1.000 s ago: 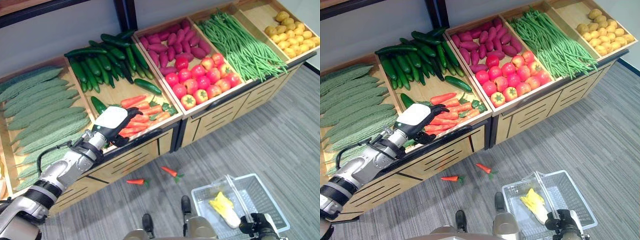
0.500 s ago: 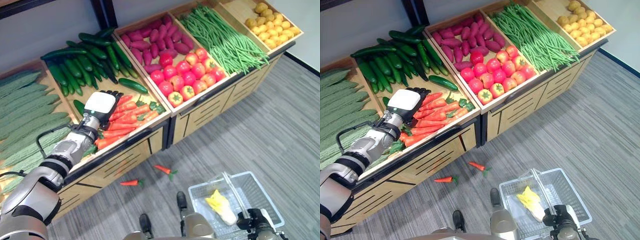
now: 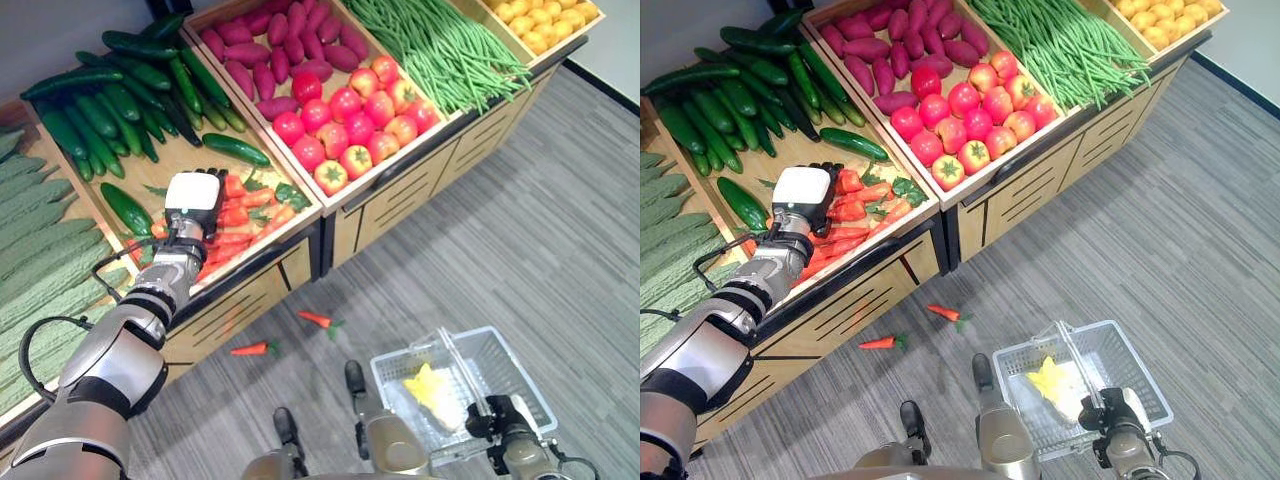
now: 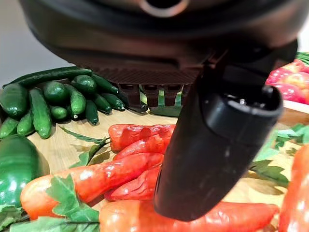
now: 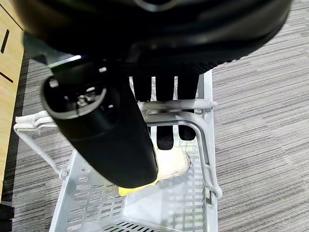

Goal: Get the vegetables into the basket

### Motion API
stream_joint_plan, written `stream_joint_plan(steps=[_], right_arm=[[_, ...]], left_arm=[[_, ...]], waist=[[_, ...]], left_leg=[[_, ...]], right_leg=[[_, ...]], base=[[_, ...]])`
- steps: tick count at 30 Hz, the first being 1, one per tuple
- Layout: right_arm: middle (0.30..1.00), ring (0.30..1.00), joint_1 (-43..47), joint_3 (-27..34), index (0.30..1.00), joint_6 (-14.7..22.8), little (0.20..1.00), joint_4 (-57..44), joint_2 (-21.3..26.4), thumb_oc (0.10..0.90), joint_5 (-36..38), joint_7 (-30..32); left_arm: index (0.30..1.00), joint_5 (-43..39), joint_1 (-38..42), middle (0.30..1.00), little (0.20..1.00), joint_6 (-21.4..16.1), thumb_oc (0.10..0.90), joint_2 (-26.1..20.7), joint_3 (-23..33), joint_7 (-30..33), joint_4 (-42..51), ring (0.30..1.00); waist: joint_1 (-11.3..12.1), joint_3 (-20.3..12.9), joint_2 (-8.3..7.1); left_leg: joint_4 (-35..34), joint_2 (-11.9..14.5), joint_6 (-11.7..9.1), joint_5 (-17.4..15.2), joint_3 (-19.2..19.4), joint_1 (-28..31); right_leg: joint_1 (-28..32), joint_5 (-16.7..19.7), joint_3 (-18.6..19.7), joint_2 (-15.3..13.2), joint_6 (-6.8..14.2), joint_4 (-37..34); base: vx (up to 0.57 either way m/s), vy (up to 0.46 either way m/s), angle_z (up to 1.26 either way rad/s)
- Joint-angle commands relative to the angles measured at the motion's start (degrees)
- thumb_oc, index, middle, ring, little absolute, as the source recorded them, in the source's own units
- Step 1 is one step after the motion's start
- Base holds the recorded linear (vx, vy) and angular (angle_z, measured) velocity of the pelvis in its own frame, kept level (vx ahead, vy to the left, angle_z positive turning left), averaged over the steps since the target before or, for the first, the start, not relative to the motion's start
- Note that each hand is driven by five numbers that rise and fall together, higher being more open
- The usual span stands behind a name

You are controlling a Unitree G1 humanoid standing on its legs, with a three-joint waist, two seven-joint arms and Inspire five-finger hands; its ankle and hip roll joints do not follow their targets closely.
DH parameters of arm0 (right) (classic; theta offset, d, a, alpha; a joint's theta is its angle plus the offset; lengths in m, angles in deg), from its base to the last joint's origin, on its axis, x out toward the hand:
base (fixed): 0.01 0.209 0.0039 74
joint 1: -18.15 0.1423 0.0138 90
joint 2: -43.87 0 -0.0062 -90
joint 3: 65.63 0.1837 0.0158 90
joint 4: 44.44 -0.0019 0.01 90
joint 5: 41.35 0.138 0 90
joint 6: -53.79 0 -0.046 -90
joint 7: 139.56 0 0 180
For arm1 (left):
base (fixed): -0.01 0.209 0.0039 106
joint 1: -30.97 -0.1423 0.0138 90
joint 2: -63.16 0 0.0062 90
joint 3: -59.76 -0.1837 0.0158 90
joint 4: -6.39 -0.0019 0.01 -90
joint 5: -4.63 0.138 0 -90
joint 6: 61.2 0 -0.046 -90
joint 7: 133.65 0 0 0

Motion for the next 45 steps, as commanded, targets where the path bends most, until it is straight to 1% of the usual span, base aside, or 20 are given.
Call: stream_joint_plan(steps=[1,3,11,15,16,17,18,19,20,21,23,28,30,34,39,45], right_arm=[[0.300,0.300,1.12,-2.51,0.300,1.41,0.300,1.17,4.31,0.400,2.00,2.96],[0.300,0.300,1.64,-2.83,0.300,1.23,0.300,1.10,4.52,0.400,2.20,2.46],[0.300,0.300,1.85,-3.72,0.300,1.23,0.300,0.72,4.42,0.400,2.17,1.22],[0.300,0.300,1.85,-3.95,0.300,1.20,0.300,0.85,4.48,0.400,2.19,0.66],[0.300,0.300,1.95,-3.99,0.300,1.20,0.300,0.87,4.43,0.400,2.18,0.61],[0.300,0.300,1.95,-4.00,0.300,1.20,0.300,0.87,4.43,0.400,2.18,0.61],[0.300,0.300,2.20,-4.06,0.300,1.26,0.300,0.94,4.38,0.400,2.22,0.50],[0.300,0.300,2.11,-4.09,0.300,1.28,0.300,0.76,4.34,0.400,2.21,0.39],[0.300,0.300,2.05,-4.01,0.300,1.29,0.300,0.69,4.37,0.400,2.20,0.35],[0.300,0.300,1.81,-3.99,0.300,1.28,0.300,0.37,4.32,0.400,2.19,0.28],[0.300,0.300,1.77,-3.46,0.300,1.19,0.300,0.41,4.44,0.400,2.47,-0.11],[0.300,0.300,1.90,-3.34,0.300,1.16,0.300,0.55,4.42,0.400,2.29,-0.23],[0.300,0.300,1.69,-3.29,0.300,1.37,0.300,0.38,4.45,0.400,1.93,-0.13],[0.300,0.300,1.74,-3.33,0.300,1.51,0.300,0.20,4.61,0.400,1.72,0.08],[0.300,0.300,1.58,-3.44,0.300,1.80,0.300,-0.06,4.53,0.400,1.23,0.30],[0.300,0.300,0.62,-2.98,0.300,2.27,0.300,-0.36,4.48,0.400,1.23,0.73]], left_arm=[[1.000,0.95,8.61,1.000,1.000,2.96,0.900,-1.52,0.70,-2.73,-6.29,1.000],[1.000,-0.37,8.01,1.000,1.000,1.84,0.900,-1.51,0.67,-5.45,-7.58,1.000],[1.000,-2.40,5.92,1.000,1.000,1.17,0.900,-2.59,1.73,-8.60,-10.78,1.000],[1.000,-3.20,4.93,1.000,1.000,0.54,0.900,-2.80,1.84,-9.49,-10.33,1.000],[0.833,-3.53,4.80,0.833,0.833,0.39,0.780,-2.77,1.85,-9.66,-10.21,0.833],[0.649,-3.53,4.79,0.649,0.649,0.39,0.649,-2.77,1.85,-9.66,-10.21,0.649],[0.632,-3.98,4.57,0.632,0.632,0.12,0.637,-2.83,1.96,-9.88,-9.87,0.632],[0.651,-4.15,4.45,0.651,0.651,0.03,0.651,-2.94,2.02,-10.07,-9.69,0.651],[0.539,-4.32,4.43,0.539,0.539,-0.09,0.571,-3.03,2.07,-10.07,-9.38,0.539],[0.300,-4.64,4.66,0.300,0.300,-0.44,0.400,-3.30,1.90,-9.94,-8.35,0.300],[0.300,-5.12,4.07,0.300,0.300,-1.64,0.400,-4.25,0.99,-10.68,-5.93,0.300],[0.300,-5.40,3.42,0.300,0.300,-1.54,0.400,-4.56,1.53,-9.97,-5.65,0.300],[0.300,-5.89,3.45,0.300,0.300,-1.26,0.400,-5.14,2.51,-7.84,-5.27,0.300],[0.300,-5.68,3.57,0.300,0.300,-0.94,0.400,-5.52,2.87,-6.82,-5.28,0.300],[0.300,-5.05,5.77,0.300,0.300,-0.69,0.400,-7.01,2.78,-3.88,-4.02,0.300],[0.300,-5.53,8.46,0.300,0.300,-1.25,0.400,-9.50,3.36,0.20,3.62,0.300]], waist=[[0.85,-0.88,-1.59],[0.92,-0.58,-1.50],[0.95,-0.27,-1.64],[1.16,-0.17,-1.70],[1.19,-0.14,-1.68],[1.19,-0.14,-1.69],[1.28,-0.12,-1.66],[1.29,-0.09,-1.66],[1.34,-0.11,-1.61],[1.39,-0.12,-1.61],[1.53,-0.15,-1.54],[1.80,-0.03,-1.72],[1.81,-0.29,-1.80],[1.78,-0.51,-1.80],[1.83,-0.87,-1.91],[2.03,-1.39,-1.87]], left_leg=[[0.07,4.87,-4.51,-1.32,-4.27,2.49],[0.07,4.76,-4.49,-1.38,-4.34,2.32],[0.07,4.81,-4.59,-1.41,-4.02,2.11],[0.07,4.74,-4.57,-1.58,-4.08,2.31],[0.07,4.72,-4.56,-1.58,-4.06,2.36],[0.07,4.72,-4.56,-1.58,-4.06,2.37],[0.07,4.70,-4.52,-1.69,-4.12,2.47],[0.07,4.69,-4.50,-1.69,-4.12,2.50],[0.07,4.69,-4.50,-1.72,-4.20,2.54],[0.07,4.66,-4.46,-1.79,-4.28,2.67],[0.07,4.52,-4.45,-1.92,-4.41,2.77],[0.07,4.45,-4.39,-1.96,-4.46,2.64],[0.07,4.41,-4.36,-2.01,-4.52,2.70],[0.07,4.35,-4.35,-2.07,-4.58,2.82],[0.07,4.38,-4.34,-2.11,-4.72,2.73],[0.07,4.22,-4.28,-2.24,-5.19,3.05]], right_leg=[[3.39,-3.75,1.74,-6.69,8.29,0.75],[3.22,-3.72,1.78,-6.71,8.23,0.73],[2.93,-3.62,1.97,-6.61,8.17,0.68],[3.19,-3.76,1.80,-6.65,8.14,0.64],[3.22,-3.76,1.78,-6.66,8.13,0.65],[3.23,-3.76,1.78,-6.66,8.13,0.65],[3.26,-3.82,1.66,-6.69,8.13,0.68],[3.29,-3.80,1.70,-6.70,8.12,0.68],[3.35,-3.81,1.67,-6.73,8.15,0.66],[3.48,-3.86,1.60,-6.78,8.17,0.67],[3.77,-3.96,1.33,-6.91,8.22,0.61],[3.65,-3.82,1.25,-7.00,8.23,0.56],[3.81,-3.90,1.20,-7.05,8.29,0.54],[4.02,-3.97,1.13,-7.10,8.30,0.51],[4.14,-3.89,0.79,-7.37,8.43,0.45],[4.81,-4.08,0.22,-7.52,8.56,0.43]], base=[[0.00,0.000,0.00],[0.00,0.000,0.00],[0.00,0.000,0.00],[0.00,0.000,0.00],[0.00,0.000,0.00],[0.00,0.000,0.00],[0.00,0.000,0.00],[0.00,0.000,0.00],[0.00,0.000,0.00],[-0.01,0.016,0.03],[-0.02,0.026,0.06],[-0.01,0.004,0.01],[0.00,0.000,0.00],[0.00,0.000,0.00],[0.00,0.000,0.00],[0.00,-0.001,0.01]])
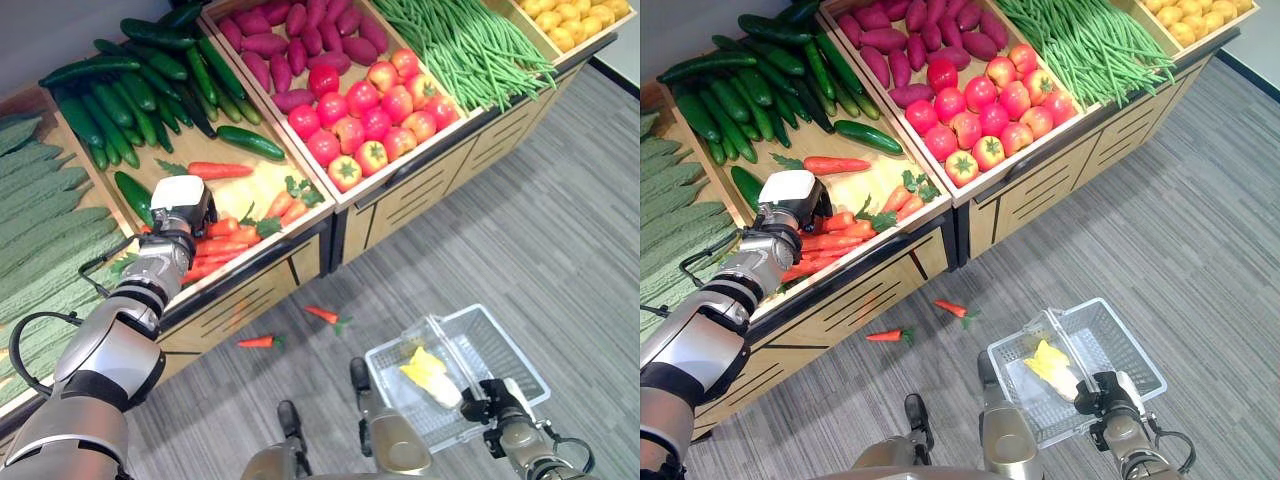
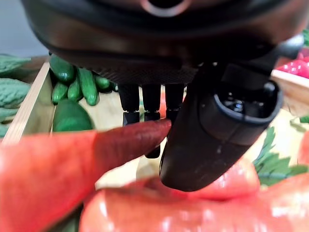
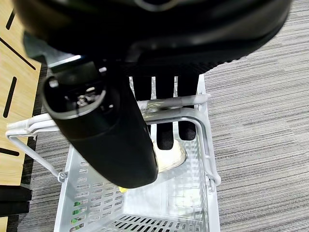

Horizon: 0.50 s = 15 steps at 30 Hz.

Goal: Get the vegetables into the basket

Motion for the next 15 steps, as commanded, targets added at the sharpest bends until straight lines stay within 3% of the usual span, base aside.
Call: stream_joint_plan(steps=[1,7,15], right_arm=[[0.300,0.300,-2.17,-0.81,0.300,2.50,0.300,-0.59,3.71,0.400,1.05,2.20],[0.300,0.300,-2.63,-0.26,0.300,2.39,0.300,-0.50,3.68,0.400,1.45,2.11],[0.300,0.300,-3.82,-0.04,0.300,2.58,0.300,-0.67,3.11,0.400,1.42,1.74]], left_arm=[[0.300,-0.05,8.36,0.300,0.300,-0.20,0.400,-6.47,1.20,7.71,4.44,0.300],[0.300,1.28,9.31,0.300,0.300,-1.14,0.400,-8.78,0.00,7.36,12.08,0.300],[0.300,2.46,10.12,0.300,0.300,-1.64,0.400,-8.93,-1.17,7.18,13.80,0.300]], waist=[[0.40,-2.71,-1.75],[0.83,-3.53,-1.63],[0.92,-4.05,-1.53]], left_leg=[[0.08,4.21,-4.13,-2.25,-4.46,2.93],[0.08,4.15,-4.11,-2.54,-4.94,3.50],[0.08,3.98,-4.06,-2.67,-5.20,3.78]], right_leg=[[4.31,-4.72,1.21,-7.35,9.40,0.33],[5.44,-5.09,0.42,-7.51,9.44,0.32],[5.98,-5.23,0.13,-7.68,9.41,0.26]], base=[[0.02,-0.006,0.05],[0.01,-0.003,0.08],[0.00,0.000,0.04]])
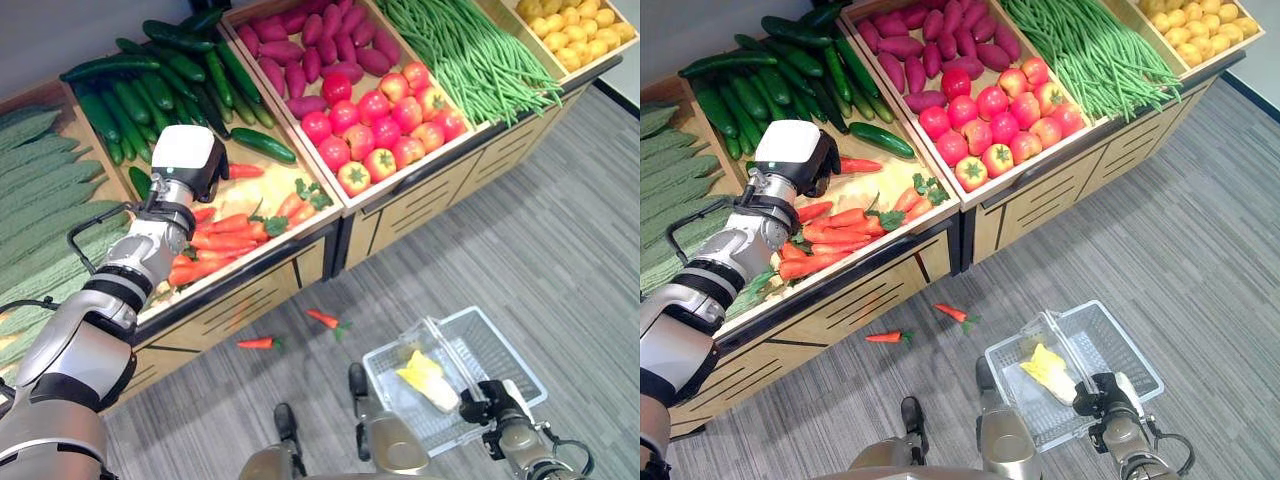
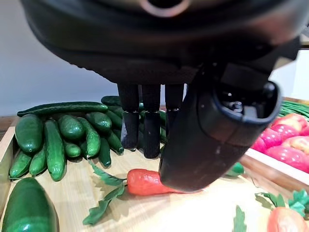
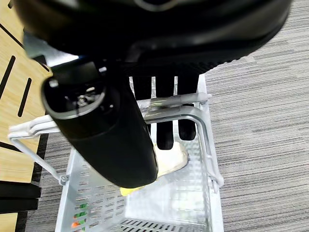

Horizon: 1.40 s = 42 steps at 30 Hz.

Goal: Get the vegetables into the basket

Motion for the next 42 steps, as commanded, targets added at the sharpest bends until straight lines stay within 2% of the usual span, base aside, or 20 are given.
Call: stream_joint_plan(steps=[1,2,3,4,11,14,18,21,24,29,35,42], right_arm=[[0.300,0.300,-2.51,-0.02,0.300,2.34,0.300,0.31,3.29,0.400,1.42,1.71],[0.300,0.300,-2.49,0.07,0.300,2.32,0.300,0.49,3.24,0.400,1.44,1.76],[0.300,0.300,-2.66,0.19,0.300,2.32,0.300,0.60,3.19,0.400,1.53,1.82],[0.300,0.300,-2.87,0.42,0.300,2.18,0.300,1.17,3.13,0.400,1.55,1.89],[0.300,0.300,-3.03,0.73,0.300,1.25,0.300,2.98,2.67,0.400,1.15,1.95],[0.300,0.300,-2.85,0.89,0.300,1.11,0.300,2.98,2.65,0.400,1.17,1.92],[0.300,0.300,-3.20,0.93,0.300,1.14,0.300,2.44,2.57,0.400,0.90,1.56],[0.300,0.300,-3.50,1.37,0.300,1.05,0.300,2.13,2.47,0.400,0.69,1.10],[0.300,0.300,-3.86,2.07,0.300,0.54,0.300,1.19,2.57,0.400,-0.31,0.58],[0.300,0.300,-3.61,2.07,0.300,0.23,0.300,0.88,2.65,0.400,-1.13,-0.13],[0.300,0.300,-2.84,1.07,0.300,0.71,0.300,0.60,2.76,0.400,-1.39,0.24],[0.300,0.300,-3.10,1.24,0.300,0.82,0.300,1.25,2.80,0.400,-1.21,0.45]], left_arm=[[0.300,1.84,9.94,0.300,0.300,-0.20,0.400,-2.99,0.54,4.56,-0.69,0.300],[0.300,1.66,9.93,0.300,0.300,-0.15,0.400,-2.82,0.90,4.78,-0.48,0.300],[0.594,1.50,9.58,0.594,0.594,-0.11,0.610,-2.64,1.42,5.07,-0.18,0.594],[1.000,1.19,9.09,1.000,1.000,0.40,0.900,-2.23,2.16,4.97,-0.10,1.000],[1.000,6.44,8.40,1.000,1.000,4.67,0.900,-1.64,2.44,1.93,-1.13,1.000],[1.000,7.31,7.66,1.000,1.000,5.00,0.900,-2.36,2.47,0.41,-0.82,1.000],[1.000,8.76,3.83,1.000,1.000,5.01,0.900,-6.36,4.35,-0.11,2.46,1.000],[1.000,9.98,-0.52,1.000,1.000,4.97,0.900,-9.18,6.77,-0.86,6.23,1.000],[1.000,10.80,-7.92,1.000,1.000,4.92,0.900,-12.73,11.71,-2.77,11.35,1.000],[1.000,10.53,-12.43,1.000,1.000,5.05,0.900,-12.48,15.19,-2.64,11.82,1.000],[1.000,9.12,-9.15,1.000,1.000,4.76,0.900,-10.90,13.41,0.47,8.62,1.000],[1.000,8.67,-7.49,1.000,1.000,4.14,0.900,-10.60,12.69,1.33,10.07,1.000]], waist=[[0.34,-4.10,-0.91],[0.33,-4.18,-0.89],[0.31,-4.19,-0.88],[0.46,-4.20,-0.90],[1.23,-4.09,-0.72],[1.53,-4.00,-0.66],[2.18,-3.80,-0.70],[2.72,-3.70,-0.85],[3.48,-3.56,-1.07],[3.66,-3.20,-1.15],[3.39,-2.87,-1.31],[3.28,-3.12,-1.33]], left_leg=[[0.08,3.96,-3.96,-2.99,-3.33,2.58],[0.08,4.00,-3.96,-3.00,-3.34,2.60],[0.08,3.99,-3.95,-2.98,-3.36,2.65],[0.08,3.96,-3.92,-2.96,-3.44,2.70],[0.08,3.98,-3.79,-2.78,-4.09,2.52],[0.08,4.05,-3.80,-2.75,-4.25,2.53],[0.08,4.17,-3.80,-2.62,-4.43,2.45],[0.08,4.17,-3.77,-2.50,-4.64,2.18],[0.08,4.00,-3.65,-2.50,-5.11,1.68],[0.08,3.51,-3.52,-2.53,-5.41,1.12],[0.08,3.33,-3.36,-2.39,-5.51,0.40],[0.08,3.26,-3.32,-2.49,-5.36,0.66]], right_leg=[[3.99,-4.98,1.75,-7.39,9.42,0.27],[4.06,-5.00,1.71,-7.42,9.42,0.26],[4.08,-5.00,1.72,-7.41,9.41,0.28],[4.18,-5.02,1.70,-7.44,9.38,0.28],[4.69,-5.33,0.94,-7.43,9.09,0.23],[4.89,-5.40,0.72,-7.42,9.03,0.21],[5.08,-5.53,0.46,-7.25,8.84,0.18],[5.10,-5.58,0.29,-7.21,8.75,0.13],[5.01,-5.49,-0.20,-7.44,8.81,0.17],[4.72,-5.26,-0.53,-7.96,8.89,0.24],[3.93,-4.82,-0.46,-8.09,9.07,0.34],[4.13,-4.88,-0.25,-8.15,9.06,0.32]], base=[[0.00,0.000,0.00],[0.00,0.000,0.00],[0.00,0.000,0.00],[0.00,0.000,0.00],[0.00,-0.010,0.02],[-0.01,-0.020,0.05],[-0.01,-0.012,0.05],[0.00,0.002,0.01],[-0.02,0.021,0.09],[-0.02,0.039,0.14],[-0.01,0.019,0.02],[0.00,0.000,0.00]])
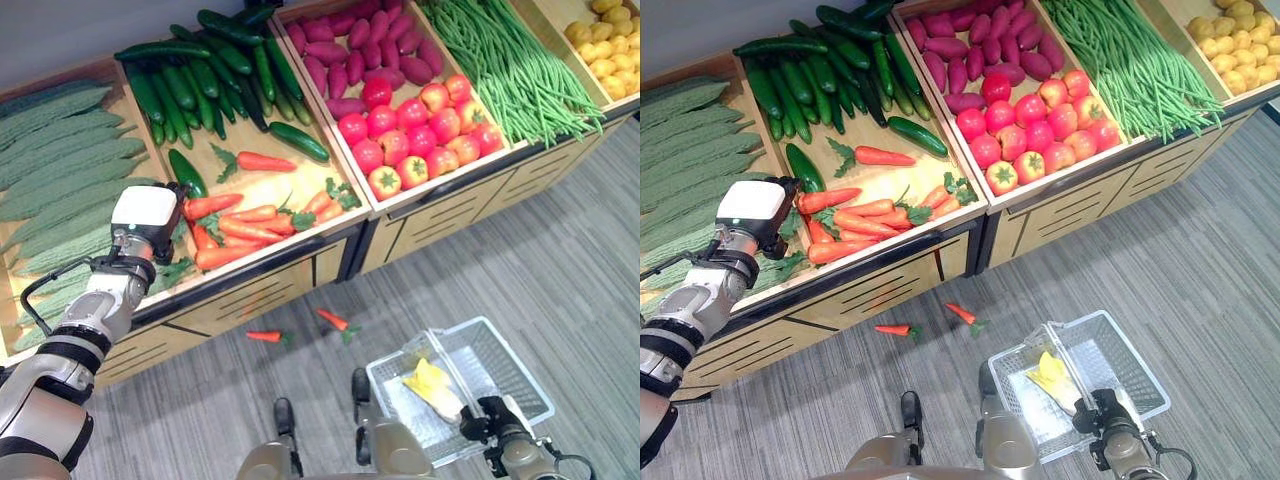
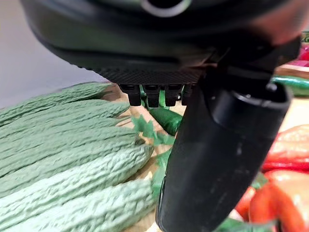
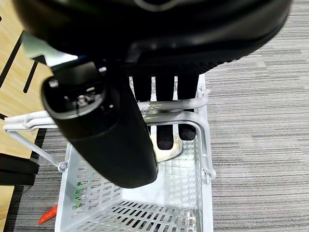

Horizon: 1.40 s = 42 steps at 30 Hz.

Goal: Get the vegetables into the basket

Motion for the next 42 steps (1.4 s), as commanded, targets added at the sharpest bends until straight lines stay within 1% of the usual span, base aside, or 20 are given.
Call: stream_joint_plan(steps=[1,7,14,17,18,20,23,28,32,34,35,38,40,41,42], right_arm=[[0.300,0.300,-0.82,0.94,0.300,1.41,0.300,0.34,3.23,0.400,-0.11,1.60],[0.300,0.300,-0.86,0.88,0.300,1.54,0.300,0.24,3.14,0.400,0.03,1.70],[0.300,0.300,-0.34,0.67,0.300,1.50,0.300,0.42,3.37,0.400,0.25,1.77],[0.300,0.300,-0.46,0.67,0.300,1.56,0.300,0.40,3.53,0.400,0.29,1.93],[0.300,0.300,-0.39,0.72,0.300,1.53,0.300,0.58,3.67,0.400,0.37,1.97],[0.300,0.300,-0.19,0.53,0.300,1.54,0.300,0.38,3.71,0.400,0.41,2.05],[0.300,0.300,0.46,-0.07,0.300,1.82,0.300,0.78,3.72,0.400,0.72,2.28],[0.300,0.300,0.82,-0.67,0.300,2.15,0.300,0.82,3.68,0.400,0.67,2.70],[0.300,0.300,0.73,-1.00,0.300,2.59,0.300,0.01,3.49,0.400,0.54,2.98],[0.300,0.300,0.60,-0.78,0.300,2.54,0.300,0.03,3.42,0.400,0.69,2.89],[0.300,0.300,0.60,-0.55,0.300,2.44,0.300,0.16,3.25,0.400,0.79,2.77],[0.300,0.300,-0.47,0.23,0.300,2.65,0.300,-0.95,2.83,0.400,0.75,2.54],[0.300,0.300,-1.20,0.76,0.300,2.66,0.300,-1.55,2.76,0.400,0.55,2.48],[0.300,0.300,-1.28,0.96,0.300,2.65,0.300,-1.58,2.77,0.400,0.47,2.39],[0.300,0.300,-1.28,0.96,0.300,2.65,0.300,-1.58,2.77,0.400,0.47,2.39]], left_arm=[[1.000,0.37,12.11,1.000,1.000,0.43,0.900,-2.69,2.22,6.21,0.29,1.000],[1.000,0.94,12.52,1.000,1.000,0.12,0.900,-2.02,1.64,6.33,1.32,1.000],[1.000,0.97,13.53,1.000,1.000,0.29,0.900,-0.66,-0.65,5.84,-2.99,1.000],[1.000,0.71,14.09,1.000,1.000,0.83,0.900,-0.07,-1.33,6.27,-6.60,1.000],[0.907,0.56,14.55,0.907,0.907,0.89,0.833,0.16,-1.64,6.35,-7.14,0.907],[0.300,0.57,15.25,0.300,0.300,1.05,0.400,0.42,-2.19,6.67,-8.19,0.300],[0.300,-0.46,16.71,0.300,0.300,0.84,0.400,1.85,-4.03,7.22,-13.44,0.300],[0.300,-0.77,17.44,0.300,0.300,0.69,0.400,2.71,-5.17,7.52,-16.77,0.300],[0.300,-0.74,17.72,0.300,0.300,0.74,0.400,2.56,-5.11,8.17,-17.44,0.300],[0.300,-1.13,17.92,0.300,0.300,0.62,0.400,2.32,-4.45,8.58,-15.57,0.300],[0.300,-1.67,17.86,0.300,0.300,0.30,0.400,1.93,-3.41,9.34,-12.84,0.300],[0.300,-4.45,15.14,0.300,0.300,-1.65,0.400,0.21,1.76,12.88,-3.69,0.300],[0.300,-6.42,11.27,0.300,0.300,-3.96,0.400,-0.72,6.10,14.36,5.49,0.300],[0.300,-6.62,10.16,0.300,0.300,-4.62,0.400,-1.10,6.93,14.32,7.76,0.300],[0.300,-6.62,10.16,0.300,0.300,-4.62,0.400,-1.10,6.93,14.32,7.76,0.300]], waist=[[-0.30,-2.58,-0.70],[-0.43,-2.64,-0.70],[-0.69,-2.30,-0.67],[-0.94,-2.01,-0.77],[-1.02,-1.96,-0.73],[-1.07,-1.73,-0.80],[-1.26,-1.44,-0.98],[-1.39,-1.46,-1.07],[-1.35,-1.84,-1.15],[-1.26,-2.04,-1.18],[-1.10,-2.31,-1.15],[-0.96,-3.49,-1.29],[-0.92,-4.41,-1.39],[-0.91,-4.65,-1.36],[-0.91,-4.65,-1.36]], left_leg=[[0.08,3.49,-3.31,-3.45,-2.16,2.09],[0.08,3.47,-3.33,-3.55,-2.11,2.30],[0.08,3.53,-3.31,-3.38,-2.02,2.02],[0.08,3.50,-3.28,-3.29,-1.84,1.72],[0.08,3.47,-3.28,-3.28,-1.81,1.62],[0.08,3.46,-3.27,-3.23,-1.79,1.35],[0.08,3.32,-3.14,-3.05,-1.68,0.74],[0.08,3.28,-3.14,-3.23,-1.49,1.02],[0.08,3.32,-3.20,-3.52,-1.36,1.67],[0.08,3.33,-3.22,-3.70,-1.44,2.19],[0.08,3.35,-3.25,-3.82,-1.53,2.54],[0.08,3.36,-3.33,-4.31,-1.40,3.62],[0.08,3.42,-3.36,-4.65,-1.49,4.24],[0.08,3.40,-3.37,-4.69,-1.44,4.39],[0.08,3.40,-3.37,-4.69,-1.44,4.39]], right_leg=[[3.91,-4.86,2.84,-7.45,9.14,0.34],[4.03,-4.99,2.88,-7.37,9.11,0.36],[3.51,-4.90,3.06,-7.26,9.15,0.48],[2.98,-4.78,3.31,-7.21,9.23,0.55],[2.83,-4.73,3.37,-7.20,9.23,0.56],[2.39,-4.61,3.54,-7.15,9.26,0.61],[1.58,-4.35,3.76,-7.07,9.33,0.71],[1.76,-4.35,3.99,-7.13,9.36,0.64],[2.35,-4.58,4.06,-7.16,9.41,0.57],[2.83,-4.74,3.91,-7.15,9.43,0.61],[3.27,-4.86,3.74,-7.16,9.46,0.63],[4.37,-5.21,3.58,-7.23,9.43,0.64],[5.11,-5.38,3.32,-7.30,9.41,0.55],[5.29,-5.42,3.22,-7.33,9.41,0.52],[5.29,-5.42,3.22,-7.33,9.41,0.52]], base=[[0.00,0.000,0.00],[0.00,0.000,0.00],[0.00,0.000,0.00],[0.01,0.008,-0.02],[0.00,0.018,-0.06],[0.00,0.018,-0.06],[0.00,0.011,0.00],[0.01,0.012,-0.04],[0.01,0.005,-0.03],[0.00,0.000,0.00],[0.00,0.000,0.00],[0.01,0.002,0.04],[0.00,0.001,-0.02],[0.00,0.000,0.00],[0.00,0.000,0.00]])
